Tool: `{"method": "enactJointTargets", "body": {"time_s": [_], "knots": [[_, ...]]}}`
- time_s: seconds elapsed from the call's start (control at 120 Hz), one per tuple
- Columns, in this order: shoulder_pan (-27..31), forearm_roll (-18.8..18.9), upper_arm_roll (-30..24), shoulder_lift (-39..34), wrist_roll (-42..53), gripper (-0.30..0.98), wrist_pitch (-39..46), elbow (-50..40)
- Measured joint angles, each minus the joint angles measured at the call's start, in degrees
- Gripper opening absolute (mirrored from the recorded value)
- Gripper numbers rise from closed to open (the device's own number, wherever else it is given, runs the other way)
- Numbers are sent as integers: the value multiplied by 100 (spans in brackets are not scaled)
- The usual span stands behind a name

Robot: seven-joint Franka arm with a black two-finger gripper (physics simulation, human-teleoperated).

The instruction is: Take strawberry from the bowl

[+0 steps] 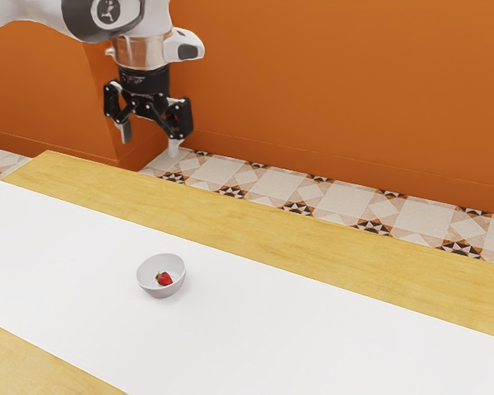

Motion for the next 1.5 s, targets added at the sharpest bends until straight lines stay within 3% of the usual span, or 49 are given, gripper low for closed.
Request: {"method": "enactJointTargets", "body": {"time_s": [0.108,0.2,0.325,0.558,0.675,1.05,1.425,1.5], "knots": [[42,2,11,73,-53,69,133,-16],[-317,44,417,822,-139,68,470,-13],[284,82,928,1845,-243,69,1148,-19],[333,14,1031,2165,-412,69,1802,-47],[279,-100,1064,2122,-502,69,1944,-208],[20,-352,1037,1227,-946,69,2516,-1967],[93,-540,1019,850,-1344,68,3014,-2724],[124,-558,1021,736,-1455,63,3090,-2875]]}}
